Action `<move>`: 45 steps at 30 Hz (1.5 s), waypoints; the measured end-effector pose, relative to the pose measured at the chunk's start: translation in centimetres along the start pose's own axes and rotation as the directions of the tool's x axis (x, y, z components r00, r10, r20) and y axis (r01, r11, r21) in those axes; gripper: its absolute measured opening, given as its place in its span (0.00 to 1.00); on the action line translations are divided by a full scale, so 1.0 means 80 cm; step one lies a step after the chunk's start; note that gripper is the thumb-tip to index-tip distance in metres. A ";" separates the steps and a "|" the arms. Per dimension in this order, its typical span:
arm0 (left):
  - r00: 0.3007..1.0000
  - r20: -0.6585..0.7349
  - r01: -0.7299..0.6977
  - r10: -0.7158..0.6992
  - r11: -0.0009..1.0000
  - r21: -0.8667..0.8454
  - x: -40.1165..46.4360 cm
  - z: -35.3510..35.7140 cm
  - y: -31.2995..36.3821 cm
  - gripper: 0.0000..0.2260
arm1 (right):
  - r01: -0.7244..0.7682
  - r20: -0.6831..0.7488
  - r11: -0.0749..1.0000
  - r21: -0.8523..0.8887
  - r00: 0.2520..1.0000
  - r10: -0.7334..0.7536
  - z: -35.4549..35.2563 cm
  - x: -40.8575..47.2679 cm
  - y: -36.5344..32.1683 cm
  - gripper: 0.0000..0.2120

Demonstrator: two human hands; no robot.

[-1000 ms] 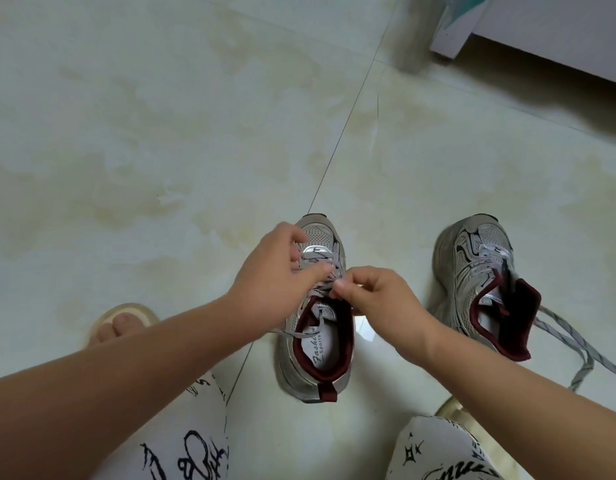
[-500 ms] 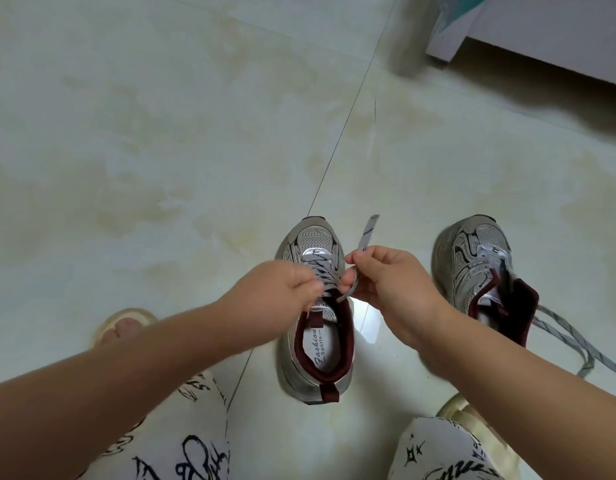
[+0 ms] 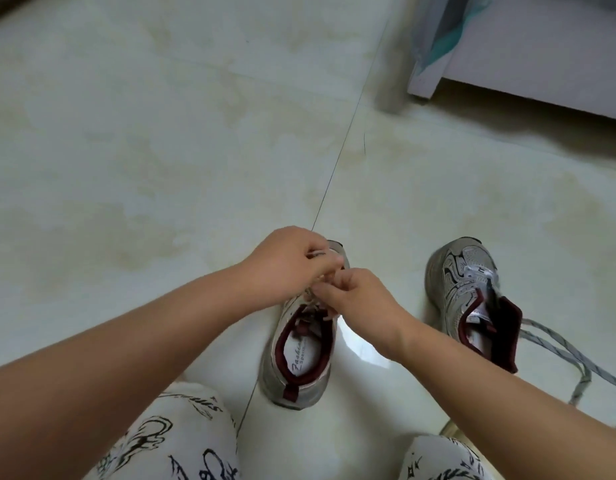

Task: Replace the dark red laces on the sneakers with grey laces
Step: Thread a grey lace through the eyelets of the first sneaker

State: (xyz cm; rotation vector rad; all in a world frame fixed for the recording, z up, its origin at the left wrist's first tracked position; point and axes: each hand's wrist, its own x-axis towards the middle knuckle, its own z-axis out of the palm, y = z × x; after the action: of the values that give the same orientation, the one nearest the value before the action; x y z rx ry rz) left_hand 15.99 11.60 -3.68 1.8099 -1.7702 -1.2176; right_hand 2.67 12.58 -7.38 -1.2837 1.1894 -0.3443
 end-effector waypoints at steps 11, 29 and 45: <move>0.988 0.103 0.133 -0.114 0.970 -0.201 0.010 0.010 -0.007 0.05 | -0.064 -0.153 0.914 0.400 0.979 0.136 -0.013 0.009 -0.020 0.02; 0.937 0.303 0.264 -0.175 0.922 -0.284 0.022 0.002 -0.025 0.16 | 0.074 -0.049 0.929 -0.362 0.994 -0.098 -0.019 0.007 -0.015 0.15; 0.976 0.067 0.196 -0.209 0.967 0.161 0.000 -0.040 -0.110 0.11 | -0.317 0.012 0.701 -0.639 0.907 0.421 -0.063 -0.019 0.023 0.12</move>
State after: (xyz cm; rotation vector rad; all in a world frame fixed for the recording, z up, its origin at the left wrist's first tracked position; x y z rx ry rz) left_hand 24.12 12.10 -8.37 2.1013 -1.8035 -1.2807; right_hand -2.81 11.61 -7.39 -1.5484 1.4491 0.5002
